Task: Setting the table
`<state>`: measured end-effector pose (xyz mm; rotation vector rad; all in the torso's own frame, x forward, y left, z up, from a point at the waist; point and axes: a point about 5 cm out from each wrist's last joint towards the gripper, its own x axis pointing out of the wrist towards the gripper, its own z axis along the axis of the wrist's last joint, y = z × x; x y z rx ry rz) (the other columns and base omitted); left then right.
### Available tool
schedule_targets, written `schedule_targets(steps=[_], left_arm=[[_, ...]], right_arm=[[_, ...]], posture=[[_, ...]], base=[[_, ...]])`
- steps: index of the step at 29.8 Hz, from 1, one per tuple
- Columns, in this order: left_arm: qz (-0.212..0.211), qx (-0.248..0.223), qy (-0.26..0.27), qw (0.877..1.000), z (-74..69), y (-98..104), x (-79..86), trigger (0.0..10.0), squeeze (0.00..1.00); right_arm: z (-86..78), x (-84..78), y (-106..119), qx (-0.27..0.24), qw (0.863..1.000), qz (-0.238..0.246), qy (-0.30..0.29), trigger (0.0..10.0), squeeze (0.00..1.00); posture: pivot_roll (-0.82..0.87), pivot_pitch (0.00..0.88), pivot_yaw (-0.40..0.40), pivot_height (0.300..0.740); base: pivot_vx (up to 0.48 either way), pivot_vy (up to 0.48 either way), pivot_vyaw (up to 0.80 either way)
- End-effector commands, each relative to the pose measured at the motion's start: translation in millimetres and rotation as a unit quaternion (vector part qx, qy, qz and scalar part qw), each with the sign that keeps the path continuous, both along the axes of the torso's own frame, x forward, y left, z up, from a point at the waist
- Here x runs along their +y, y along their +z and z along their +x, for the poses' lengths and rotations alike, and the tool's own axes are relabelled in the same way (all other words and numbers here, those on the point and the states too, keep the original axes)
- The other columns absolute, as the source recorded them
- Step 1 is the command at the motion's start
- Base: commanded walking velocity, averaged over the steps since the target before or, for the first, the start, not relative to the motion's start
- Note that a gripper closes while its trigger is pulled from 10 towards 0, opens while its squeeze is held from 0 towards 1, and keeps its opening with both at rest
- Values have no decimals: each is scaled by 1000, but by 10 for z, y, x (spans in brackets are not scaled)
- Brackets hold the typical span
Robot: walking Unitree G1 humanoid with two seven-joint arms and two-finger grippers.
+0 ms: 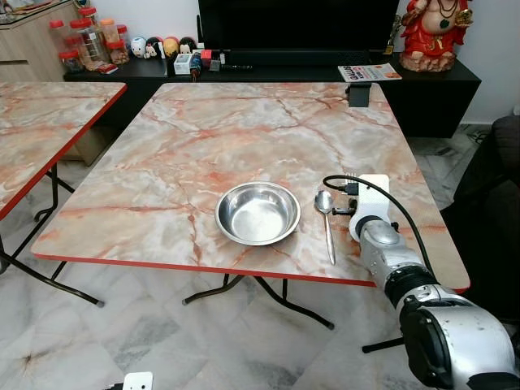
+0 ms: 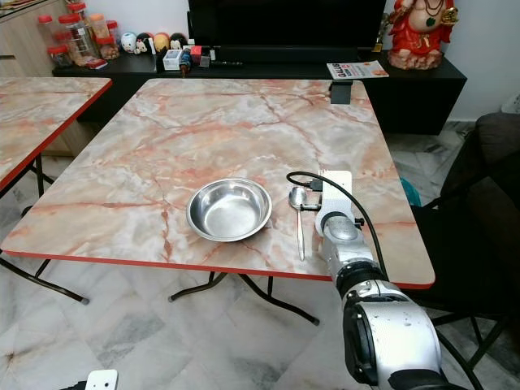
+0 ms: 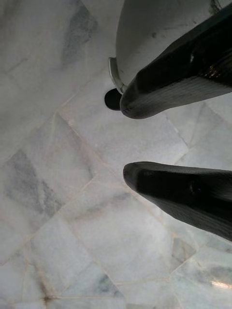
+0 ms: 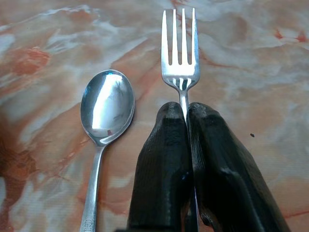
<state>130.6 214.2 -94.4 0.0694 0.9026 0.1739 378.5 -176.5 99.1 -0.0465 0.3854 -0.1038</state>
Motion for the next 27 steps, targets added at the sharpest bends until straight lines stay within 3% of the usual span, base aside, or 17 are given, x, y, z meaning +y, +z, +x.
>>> schedule_targets(steps=[1,20,27], left_arm=[[7,0,-5,1000,-39,3,53,10000,0],[-1,-5,-19,1000,-133,-16,-10,10000,0],[-7,-8,-15,1000,-226,-32,-47,10000,0]], right_arm=[[33,22,58,-8,1000,1,3,10000,0],[111,-51,243,-38,999,-2,-1,10000,0],[175,-30,396,-63,998,-3,15,10000,0]], posture=[[37,42,52,740],[17,74,51,740],[17,120,27,740]], base=[[0,0,0],[0,0,0],[0,0,0]])
